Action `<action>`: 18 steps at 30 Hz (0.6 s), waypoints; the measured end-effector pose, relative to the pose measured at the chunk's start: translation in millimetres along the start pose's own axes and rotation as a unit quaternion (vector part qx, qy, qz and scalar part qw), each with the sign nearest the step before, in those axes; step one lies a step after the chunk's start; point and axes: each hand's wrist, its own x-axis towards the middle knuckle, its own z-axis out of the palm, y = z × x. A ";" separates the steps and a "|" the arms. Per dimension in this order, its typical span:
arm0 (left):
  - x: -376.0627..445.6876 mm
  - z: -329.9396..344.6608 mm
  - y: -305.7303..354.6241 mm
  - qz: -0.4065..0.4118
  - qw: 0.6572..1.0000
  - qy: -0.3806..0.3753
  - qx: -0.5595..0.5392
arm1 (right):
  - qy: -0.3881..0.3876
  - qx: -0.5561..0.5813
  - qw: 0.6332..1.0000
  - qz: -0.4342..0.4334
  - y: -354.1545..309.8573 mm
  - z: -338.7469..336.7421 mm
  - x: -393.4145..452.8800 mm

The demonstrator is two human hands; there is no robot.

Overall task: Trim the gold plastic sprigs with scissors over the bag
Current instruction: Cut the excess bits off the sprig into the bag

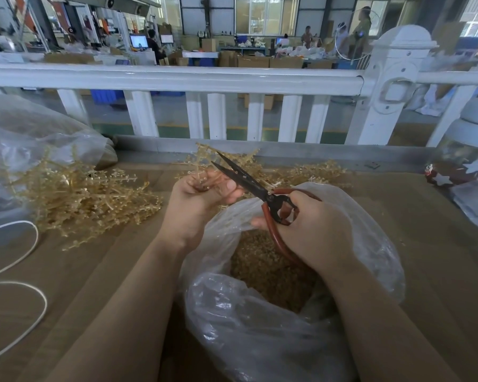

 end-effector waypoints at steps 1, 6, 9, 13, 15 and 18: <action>-0.5 0.7 0.1 0.000 1.000 -0.003 0.012 | 0.004 -0.010 1.000 -0.003 0.0 -0.4 0.1; -2.4 4.9 1.8 0.006 0.999 -0.008 0.049 | 0.015 -0.028 0.999 -0.008 -1.2 -2.9 -0.4; -2.3 4.1 1.7 0.010 0.999 -0.007 0.051 | 0.018 -0.029 0.999 -0.011 -2.5 -3.0 -0.1; -2.7 4.6 2.0 0.012 0.999 -0.009 0.052 | 0.023 -0.033 0.999 -0.011 -2.9 -2.6 0.7; -2.6 4.6 1.7 0.014 0.999 -0.013 0.051 | 0.026 -0.037 0.999 -0.012 -2.2 -2.6 0.4; -2.0 4.0 1.5 0.018 0.999 -0.015 0.048 | 0.030 -0.030 0.999 -0.022 -1.2 -2.5 0.2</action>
